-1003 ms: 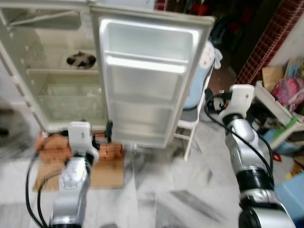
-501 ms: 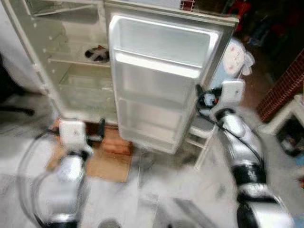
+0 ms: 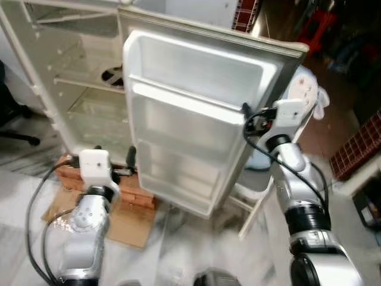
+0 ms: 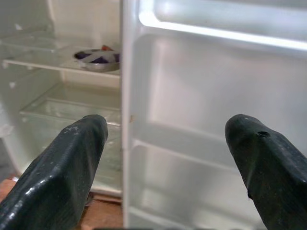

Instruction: Restocking fridge

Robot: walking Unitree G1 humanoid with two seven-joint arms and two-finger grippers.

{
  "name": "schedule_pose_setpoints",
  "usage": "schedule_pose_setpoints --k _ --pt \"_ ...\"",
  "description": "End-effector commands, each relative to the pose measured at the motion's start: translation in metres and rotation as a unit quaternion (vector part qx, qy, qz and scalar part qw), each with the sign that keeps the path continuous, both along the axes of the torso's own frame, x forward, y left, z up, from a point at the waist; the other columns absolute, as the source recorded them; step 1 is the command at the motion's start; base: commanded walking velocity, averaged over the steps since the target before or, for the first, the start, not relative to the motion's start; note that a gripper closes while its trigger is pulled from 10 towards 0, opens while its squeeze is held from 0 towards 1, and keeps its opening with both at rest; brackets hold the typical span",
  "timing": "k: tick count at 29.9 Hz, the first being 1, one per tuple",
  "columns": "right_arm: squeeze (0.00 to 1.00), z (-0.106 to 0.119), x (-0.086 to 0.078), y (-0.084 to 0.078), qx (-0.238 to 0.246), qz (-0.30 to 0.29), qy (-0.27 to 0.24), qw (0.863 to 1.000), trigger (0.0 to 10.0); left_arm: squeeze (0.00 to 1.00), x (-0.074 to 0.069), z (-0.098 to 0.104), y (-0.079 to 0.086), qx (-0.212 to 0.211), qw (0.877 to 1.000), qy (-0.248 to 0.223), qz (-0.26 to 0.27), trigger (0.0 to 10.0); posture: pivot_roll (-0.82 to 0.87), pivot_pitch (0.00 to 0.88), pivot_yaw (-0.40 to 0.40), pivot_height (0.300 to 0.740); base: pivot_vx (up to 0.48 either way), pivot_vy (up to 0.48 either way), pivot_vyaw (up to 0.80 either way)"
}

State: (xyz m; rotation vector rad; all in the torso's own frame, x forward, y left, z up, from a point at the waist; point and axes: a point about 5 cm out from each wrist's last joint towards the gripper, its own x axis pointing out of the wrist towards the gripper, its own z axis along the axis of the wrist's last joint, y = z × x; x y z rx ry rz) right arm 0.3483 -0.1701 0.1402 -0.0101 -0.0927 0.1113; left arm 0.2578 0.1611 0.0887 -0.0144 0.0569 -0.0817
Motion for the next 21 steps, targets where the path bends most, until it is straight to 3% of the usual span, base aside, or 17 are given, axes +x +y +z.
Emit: schedule_pose_setpoints --k 1,4,8,12,15,21 --pt "0.0 0.01 0.004 -0.022 0.007 -0.052 -0.01 0.999 10.0 0.0 -0.003 -0.001 0.013 0.006 1.0 0.004 0.02 10.0 0.06 0.046 -0.061 0.74 0.0 0.0 0.0" --pt "0.0 0.008 0.0 -0.024 0.017 -0.033 -0.011 0.999 10.0 0.0 -0.004 -0.002 0.014 0.009 1.0 0.006 0.021 10.0 0.06 0.045 -0.062 0.74 0.0 0.0 0.0" --pt "0.0 0.005 -0.009 -0.017 0.069 0.052 0.001 0.996 10.0 0.0 -0.005 -0.002 0.015 0.003 1.0 0.005 0.025 10.0 0.07 0.05 -0.065 0.74 0.0 0.0 0.0" --pt "0.0 -0.002 -0.026 -0.007 0.087 0.156 0.032 0.983 10.0 0.0 -0.005 -0.002 0.016 0.007 1.0 0.007 0.023 10.0 0.06 0.053 -0.06 0.74 0.0 0.0 0.0" --pt "0.0 -0.005 -0.036 -0.009 0.082 0.206 0.048 0.974 10.0 0.0 -0.004 -0.002 0.016 0.005 1.0 0.006 0.02 10.0 0.05 0.054 -0.055 0.74 0.0 0.0 0.0" --pt "0.0 -0.011 -0.034 -0.029 0.046 0.18 0.064 0.981 10.0 0.0 -0.003 0.001 0.014 0.011 1.0 -0.001 0.009 10.0 0.04 0.055 -0.051 0.74 0.0 0.0 0.0"
